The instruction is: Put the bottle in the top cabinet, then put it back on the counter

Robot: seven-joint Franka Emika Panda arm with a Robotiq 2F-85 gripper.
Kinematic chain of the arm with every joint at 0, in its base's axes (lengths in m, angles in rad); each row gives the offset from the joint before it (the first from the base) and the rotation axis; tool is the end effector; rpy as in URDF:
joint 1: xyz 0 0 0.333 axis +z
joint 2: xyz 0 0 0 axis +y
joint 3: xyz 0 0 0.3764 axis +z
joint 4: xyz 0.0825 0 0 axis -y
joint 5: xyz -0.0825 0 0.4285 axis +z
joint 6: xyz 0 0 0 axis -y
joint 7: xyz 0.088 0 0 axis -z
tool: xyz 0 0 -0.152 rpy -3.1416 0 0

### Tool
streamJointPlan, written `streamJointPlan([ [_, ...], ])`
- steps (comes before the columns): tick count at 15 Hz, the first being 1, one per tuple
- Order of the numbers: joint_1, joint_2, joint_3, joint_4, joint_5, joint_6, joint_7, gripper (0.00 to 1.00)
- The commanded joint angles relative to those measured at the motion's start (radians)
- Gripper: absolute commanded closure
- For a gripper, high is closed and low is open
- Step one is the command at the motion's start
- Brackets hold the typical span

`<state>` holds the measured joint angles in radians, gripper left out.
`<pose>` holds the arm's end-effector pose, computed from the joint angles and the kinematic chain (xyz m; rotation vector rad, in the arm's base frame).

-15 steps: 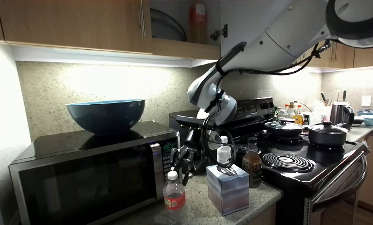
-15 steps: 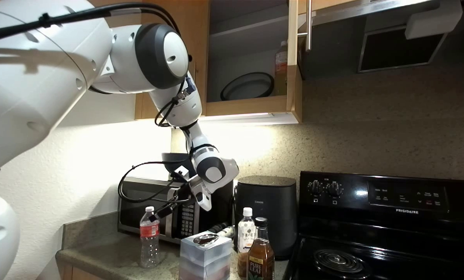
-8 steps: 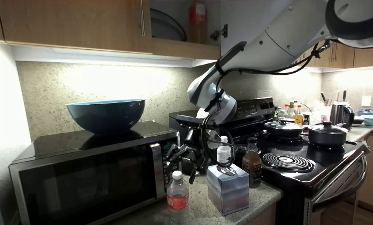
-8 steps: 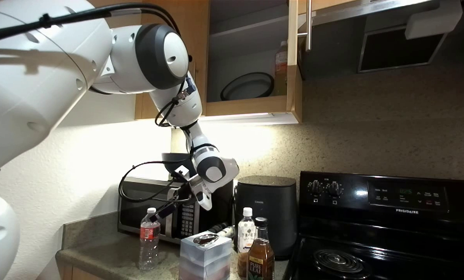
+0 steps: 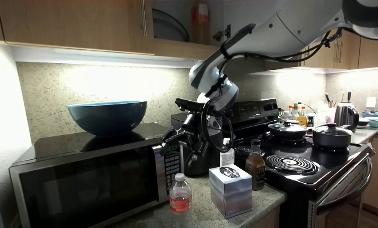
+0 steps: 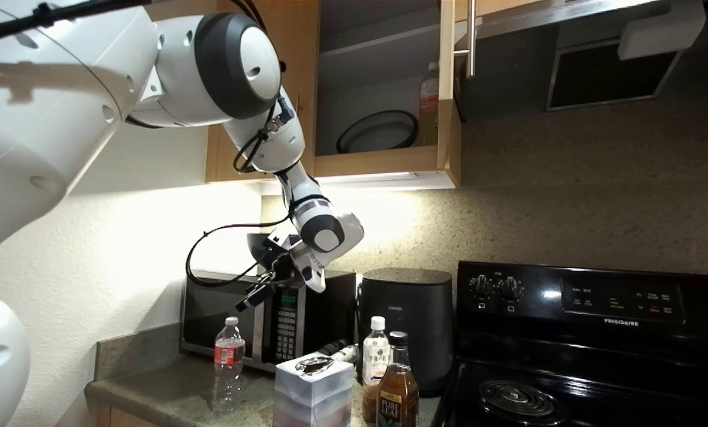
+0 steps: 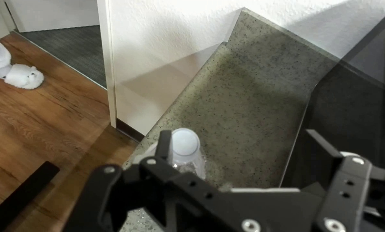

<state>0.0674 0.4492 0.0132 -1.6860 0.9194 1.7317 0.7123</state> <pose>0.6831 0.1626 0.3482 -2.0662 1.1115 0.8613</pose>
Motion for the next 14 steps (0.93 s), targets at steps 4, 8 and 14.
streamJointPlan([
  [4, 0.000, -0.176, 0.019, -0.063, 0.059, 0.017, -0.077, 0.00],
  [8, 0.006, -0.284, 0.031, -0.093, 0.071, 0.014, -0.087, 0.00],
  [14, 0.009, -0.287, 0.033, -0.058, 0.039, -0.002, -0.046, 0.00],
])
